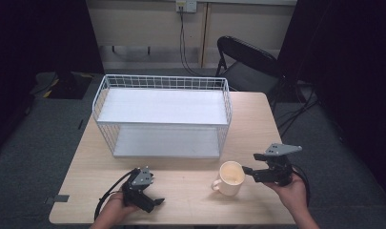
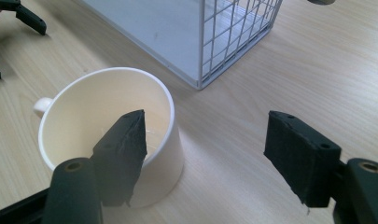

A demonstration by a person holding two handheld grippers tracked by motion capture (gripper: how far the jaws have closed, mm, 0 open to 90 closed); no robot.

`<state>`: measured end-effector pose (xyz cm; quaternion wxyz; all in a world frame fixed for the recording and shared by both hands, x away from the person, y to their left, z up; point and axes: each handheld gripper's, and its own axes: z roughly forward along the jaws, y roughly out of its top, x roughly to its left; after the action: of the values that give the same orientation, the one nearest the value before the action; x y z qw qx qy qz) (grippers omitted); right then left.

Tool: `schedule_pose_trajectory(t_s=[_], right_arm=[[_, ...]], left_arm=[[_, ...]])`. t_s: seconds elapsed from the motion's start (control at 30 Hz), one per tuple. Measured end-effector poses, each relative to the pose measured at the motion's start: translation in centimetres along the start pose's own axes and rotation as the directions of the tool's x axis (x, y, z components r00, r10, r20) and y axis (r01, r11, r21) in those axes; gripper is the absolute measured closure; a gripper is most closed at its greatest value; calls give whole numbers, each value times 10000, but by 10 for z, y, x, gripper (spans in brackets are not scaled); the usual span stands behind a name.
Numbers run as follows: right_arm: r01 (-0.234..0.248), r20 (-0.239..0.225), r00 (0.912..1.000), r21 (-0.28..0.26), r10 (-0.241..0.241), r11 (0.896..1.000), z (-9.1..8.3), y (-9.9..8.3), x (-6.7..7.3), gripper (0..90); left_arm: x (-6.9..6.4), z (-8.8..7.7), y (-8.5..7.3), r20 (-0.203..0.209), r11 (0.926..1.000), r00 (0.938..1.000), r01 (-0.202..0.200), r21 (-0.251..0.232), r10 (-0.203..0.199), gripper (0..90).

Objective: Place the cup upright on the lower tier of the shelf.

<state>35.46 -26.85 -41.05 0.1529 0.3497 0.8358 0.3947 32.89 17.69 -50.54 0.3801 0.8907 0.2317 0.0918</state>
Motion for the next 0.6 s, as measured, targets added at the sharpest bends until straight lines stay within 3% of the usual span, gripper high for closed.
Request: schedule_pose_trajectory(t_s=[0.27,0.6], right_arm=[[42,-248,9997,24,-41,10000,5,8,7,321],[-403,-529,9977,330,420,9986,21,7,15,479]], left_arm=[[0,0,0,3,10000,10000,5,-3,-5,11],[0,0,0,2,10000,10000,5,-3,-5,11]])
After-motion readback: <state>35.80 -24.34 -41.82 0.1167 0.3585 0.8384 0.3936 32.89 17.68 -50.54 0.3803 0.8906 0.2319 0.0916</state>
